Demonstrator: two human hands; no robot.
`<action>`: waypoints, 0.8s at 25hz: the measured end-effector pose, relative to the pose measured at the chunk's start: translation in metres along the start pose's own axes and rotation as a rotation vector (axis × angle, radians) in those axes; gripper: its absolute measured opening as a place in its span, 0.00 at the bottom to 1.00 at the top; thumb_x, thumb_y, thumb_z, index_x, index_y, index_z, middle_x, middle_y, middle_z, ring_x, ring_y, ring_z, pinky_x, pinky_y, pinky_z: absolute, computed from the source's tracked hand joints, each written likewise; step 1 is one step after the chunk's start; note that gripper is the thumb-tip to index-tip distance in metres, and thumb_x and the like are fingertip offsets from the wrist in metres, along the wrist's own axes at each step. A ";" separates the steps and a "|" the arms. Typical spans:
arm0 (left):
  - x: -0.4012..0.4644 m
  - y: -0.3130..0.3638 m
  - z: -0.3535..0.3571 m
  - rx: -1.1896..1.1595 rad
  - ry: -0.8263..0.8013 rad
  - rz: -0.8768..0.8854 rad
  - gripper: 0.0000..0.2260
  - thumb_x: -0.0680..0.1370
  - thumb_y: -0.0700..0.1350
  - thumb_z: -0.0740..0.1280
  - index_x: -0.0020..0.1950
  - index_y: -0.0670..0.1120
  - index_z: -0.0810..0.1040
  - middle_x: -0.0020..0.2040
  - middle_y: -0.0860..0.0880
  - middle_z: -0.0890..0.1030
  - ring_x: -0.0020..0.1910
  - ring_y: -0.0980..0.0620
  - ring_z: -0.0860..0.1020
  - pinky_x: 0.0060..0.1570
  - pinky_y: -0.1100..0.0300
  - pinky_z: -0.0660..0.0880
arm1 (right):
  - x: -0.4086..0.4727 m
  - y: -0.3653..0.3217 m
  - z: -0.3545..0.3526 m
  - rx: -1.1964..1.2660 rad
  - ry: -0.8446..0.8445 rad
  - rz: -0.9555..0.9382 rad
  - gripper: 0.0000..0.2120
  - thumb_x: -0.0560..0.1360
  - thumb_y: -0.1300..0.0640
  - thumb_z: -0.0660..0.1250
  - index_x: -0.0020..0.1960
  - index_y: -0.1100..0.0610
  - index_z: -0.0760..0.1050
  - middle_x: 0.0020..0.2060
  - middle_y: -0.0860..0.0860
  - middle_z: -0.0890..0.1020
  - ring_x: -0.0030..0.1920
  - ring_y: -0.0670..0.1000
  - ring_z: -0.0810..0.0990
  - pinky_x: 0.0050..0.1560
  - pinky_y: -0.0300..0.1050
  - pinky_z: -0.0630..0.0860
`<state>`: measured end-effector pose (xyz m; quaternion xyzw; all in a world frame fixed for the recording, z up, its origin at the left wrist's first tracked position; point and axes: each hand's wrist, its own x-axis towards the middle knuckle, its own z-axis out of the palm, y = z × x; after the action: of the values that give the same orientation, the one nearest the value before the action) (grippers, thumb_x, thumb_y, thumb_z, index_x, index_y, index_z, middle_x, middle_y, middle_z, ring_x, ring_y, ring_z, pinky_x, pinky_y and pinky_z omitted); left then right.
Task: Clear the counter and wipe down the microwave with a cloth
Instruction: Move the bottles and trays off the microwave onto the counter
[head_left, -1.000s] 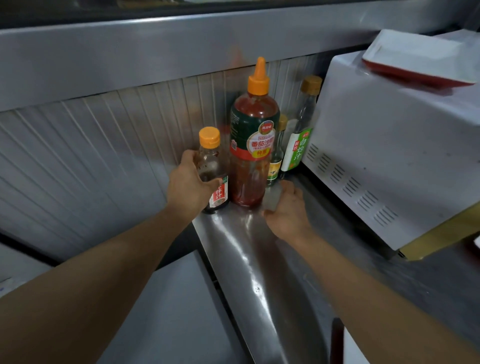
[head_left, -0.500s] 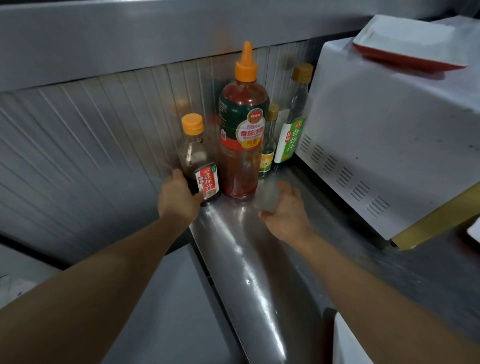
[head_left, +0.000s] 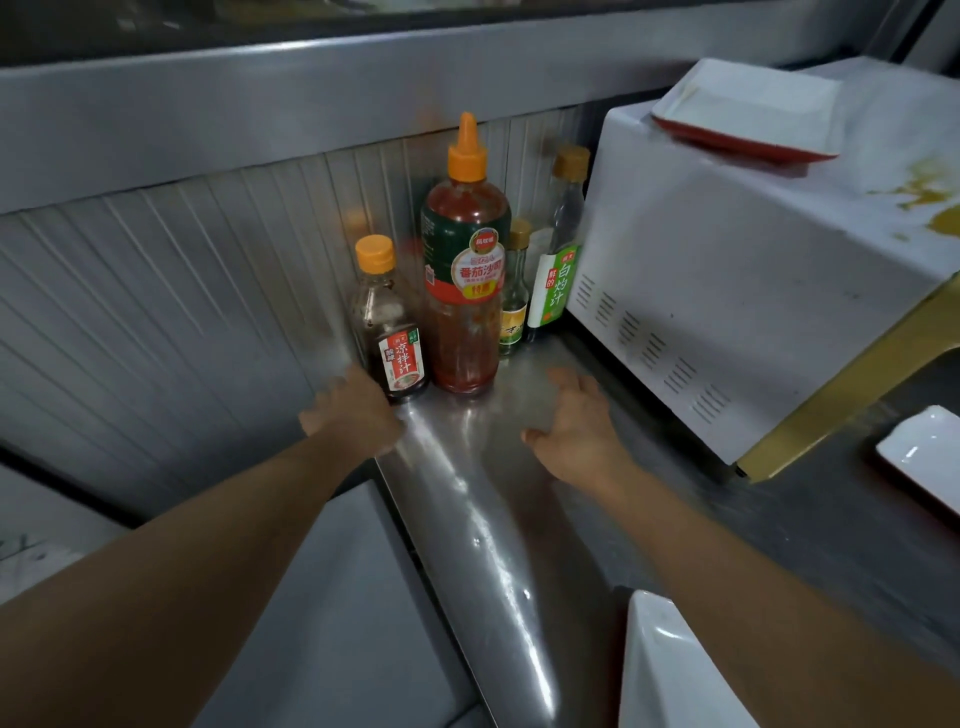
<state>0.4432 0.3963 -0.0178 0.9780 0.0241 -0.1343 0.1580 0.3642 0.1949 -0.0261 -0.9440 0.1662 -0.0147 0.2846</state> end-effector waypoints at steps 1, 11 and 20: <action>-0.011 0.004 -0.003 0.072 -0.038 0.019 0.31 0.71 0.49 0.71 0.69 0.41 0.61 0.66 0.40 0.70 0.65 0.40 0.71 0.62 0.44 0.71 | -0.007 -0.001 -0.008 -0.023 -0.008 -0.012 0.34 0.70 0.56 0.72 0.72 0.57 0.60 0.66 0.58 0.66 0.68 0.58 0.64 0.68 0.46 0.63; -0.154 0.066 -0.021 0.270 0.032 0.125 0.29 0.73 0.53 0.68 0.69 0.46 0.61 0.67 0.43 0.69 0.66 0.43 0.68 0.61 0.48 0.67 | -0.103 0.005 -0.099 -0.175 -0.053 -0.192 0.33 0.72 0.53 0.70 0.72 0.55 0.59 0.67 0.56 0.63 0.67 0.58 0.62 0.68 0.47 0.62; -0.265 0.102 -0.017 0.195 0.041 0.119 0.34 0.74 0.53 0.67 0.74 0.46 0.55 0.70 0.45 0.66 0.68 0.43 0.66 0.63 0.48 0.66 | -0.183 0.046 -0.166 -0.151 -0.020 -0.210 0.29 0.72 0.53 0.69 0.69 0.58 0.63 0.65 0.57 0.66 0.65 0.58 0.63 0.65 0.49 0.67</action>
<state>0.2012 0.3032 0.1001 0.9909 -0.0439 -0.1064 0.0693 0.1574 0.1293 0.1000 -0.9751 0.0643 -0.0224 0.2112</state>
